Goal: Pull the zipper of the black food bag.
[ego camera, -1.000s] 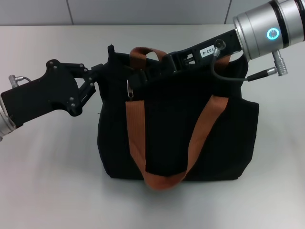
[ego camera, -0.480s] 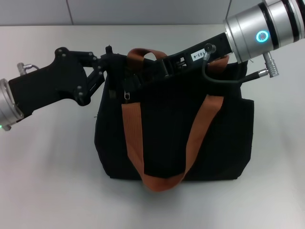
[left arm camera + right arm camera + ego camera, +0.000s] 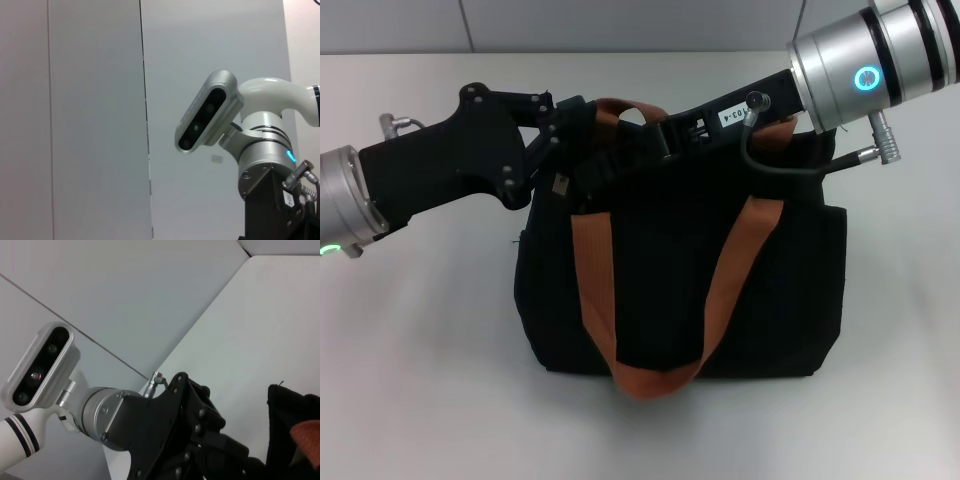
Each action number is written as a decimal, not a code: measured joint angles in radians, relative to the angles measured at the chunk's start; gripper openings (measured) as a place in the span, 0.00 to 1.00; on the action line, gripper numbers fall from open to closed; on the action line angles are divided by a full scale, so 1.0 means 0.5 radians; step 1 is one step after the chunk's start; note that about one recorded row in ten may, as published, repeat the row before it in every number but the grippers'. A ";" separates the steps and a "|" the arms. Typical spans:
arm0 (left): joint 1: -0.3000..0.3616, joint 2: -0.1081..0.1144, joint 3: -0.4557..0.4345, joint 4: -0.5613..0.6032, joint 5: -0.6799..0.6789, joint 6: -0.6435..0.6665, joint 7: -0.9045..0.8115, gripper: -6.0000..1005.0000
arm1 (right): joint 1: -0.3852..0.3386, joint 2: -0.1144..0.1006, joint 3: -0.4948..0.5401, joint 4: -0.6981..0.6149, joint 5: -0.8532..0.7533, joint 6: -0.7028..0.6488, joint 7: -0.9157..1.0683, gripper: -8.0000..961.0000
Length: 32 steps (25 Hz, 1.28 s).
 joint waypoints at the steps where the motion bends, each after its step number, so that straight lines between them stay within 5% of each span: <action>1: -0.006 0.000 0.005 -0.006 0.000 0.000 0.000 0.08 | 0.000 0.002 -0.001 0.005 0.001 0.005 -0.005 0.32; 17: 0.016 0.005 -0.017 -0.052 -0.057 -0.010 0.009 0.09 | -0.055 0.008 -0.025 -0.015 0.033 0.036 -0.049 0.25; 32: 0.044 0.009 -0.017 -0.054 -0.079 0.014 0.011 0.10 | -0.055 0.003 -0.034 -0.074 0.011 0.044 -0.076 0.02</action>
